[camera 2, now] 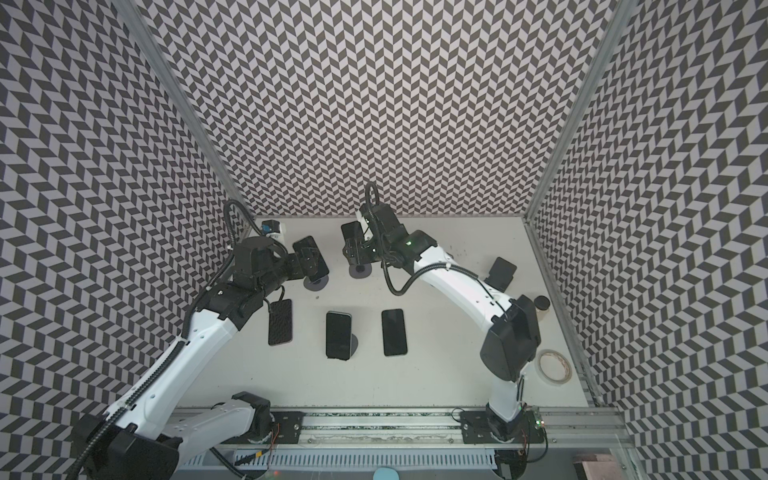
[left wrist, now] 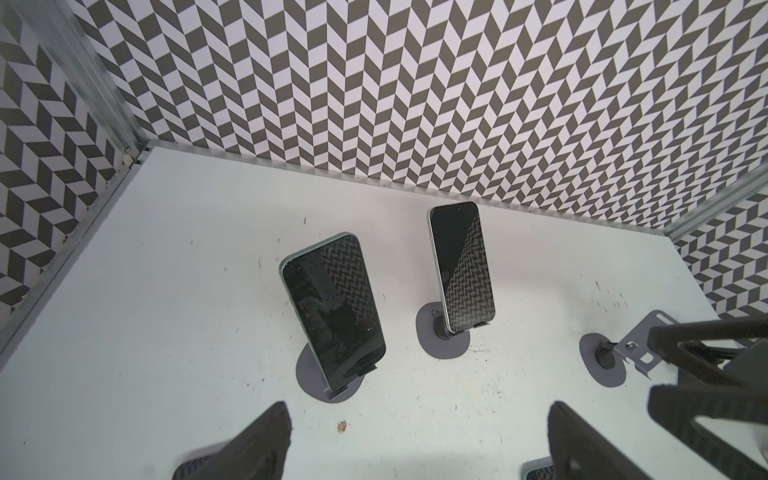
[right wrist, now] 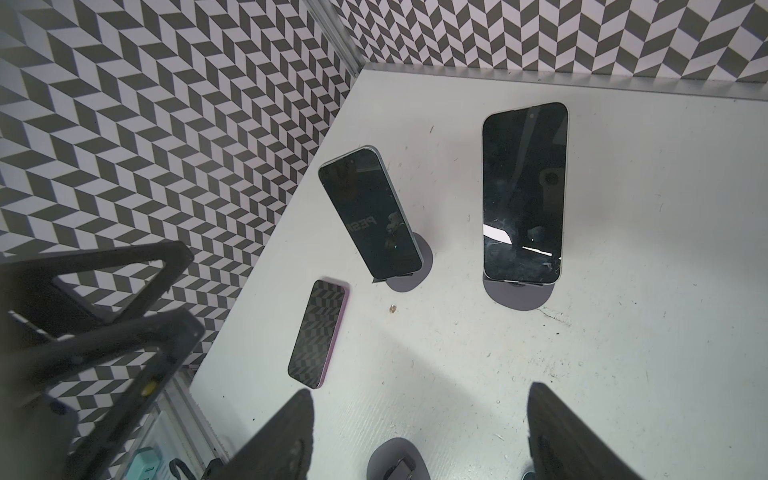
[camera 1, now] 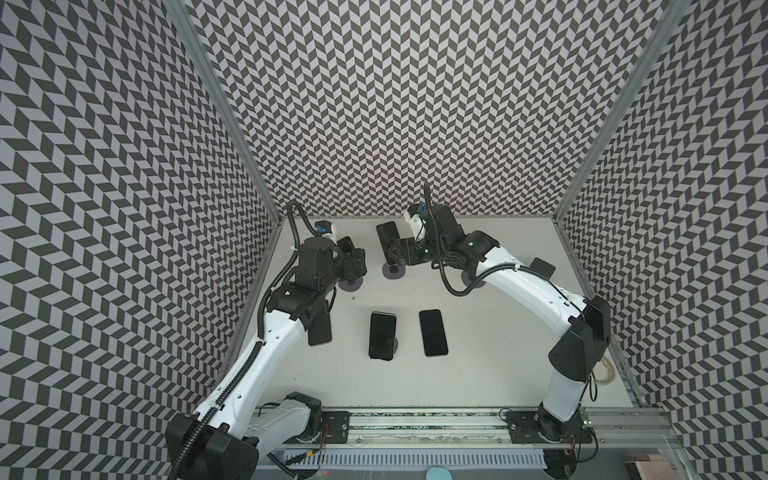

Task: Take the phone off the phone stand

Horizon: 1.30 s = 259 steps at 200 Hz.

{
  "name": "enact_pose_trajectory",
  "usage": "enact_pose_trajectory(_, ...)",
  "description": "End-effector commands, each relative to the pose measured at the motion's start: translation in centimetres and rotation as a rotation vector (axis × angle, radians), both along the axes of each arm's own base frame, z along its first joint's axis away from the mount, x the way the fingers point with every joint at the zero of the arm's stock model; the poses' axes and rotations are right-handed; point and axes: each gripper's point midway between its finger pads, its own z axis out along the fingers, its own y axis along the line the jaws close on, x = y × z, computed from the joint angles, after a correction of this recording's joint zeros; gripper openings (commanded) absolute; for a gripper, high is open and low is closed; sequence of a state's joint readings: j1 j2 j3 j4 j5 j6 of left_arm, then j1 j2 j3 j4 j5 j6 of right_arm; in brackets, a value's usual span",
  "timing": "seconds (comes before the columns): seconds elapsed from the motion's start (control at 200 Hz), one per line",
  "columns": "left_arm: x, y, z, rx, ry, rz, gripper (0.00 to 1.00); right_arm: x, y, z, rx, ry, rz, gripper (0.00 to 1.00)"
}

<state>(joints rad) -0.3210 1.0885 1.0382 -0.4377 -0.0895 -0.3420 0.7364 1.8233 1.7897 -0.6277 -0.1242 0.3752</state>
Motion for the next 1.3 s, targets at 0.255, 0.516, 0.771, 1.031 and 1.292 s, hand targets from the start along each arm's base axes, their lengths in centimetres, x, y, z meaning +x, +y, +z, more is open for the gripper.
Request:
enact_pose_trajectory(0.255, -3.9, -3.3, 1.0, 0.055, -0.045, -0.148, 0.96, -1.7, -1.2, 2.4, 0.003, 0.009, 0.009, 0.78)
enact_pose_trajectory(0.516, -8.2, -6.9, 0.4, 0.131, -0.015, -0.234, 0.96, -4.4, -2.9, 3.3, 0.014, -0.029, 0.074, 0.78)
enact_pose_trajectory(0.771, -11.3, -8.7, -0.7, 0.173, 0.038, -0.271, 0.95, -7.6, -4.7, 4.3, 0.090, -0.064, 0.110, 0.79)
enact_pose_trajectory(1.031, -14.3, -9.2, -2.9, 0.165, 0.140, -0.207, 0.94, -11.2, -6.3, 4.0, 0.203, -0.073, 0.141, 0.78)
enact_pose_trajectory(1.292, -16.3, -10.5, -5.3, 0.157, 0.189, -0.243, 0.94, -13.0, -6.8, 2.4, 0.247, -0.040, 0.168, 0.77)
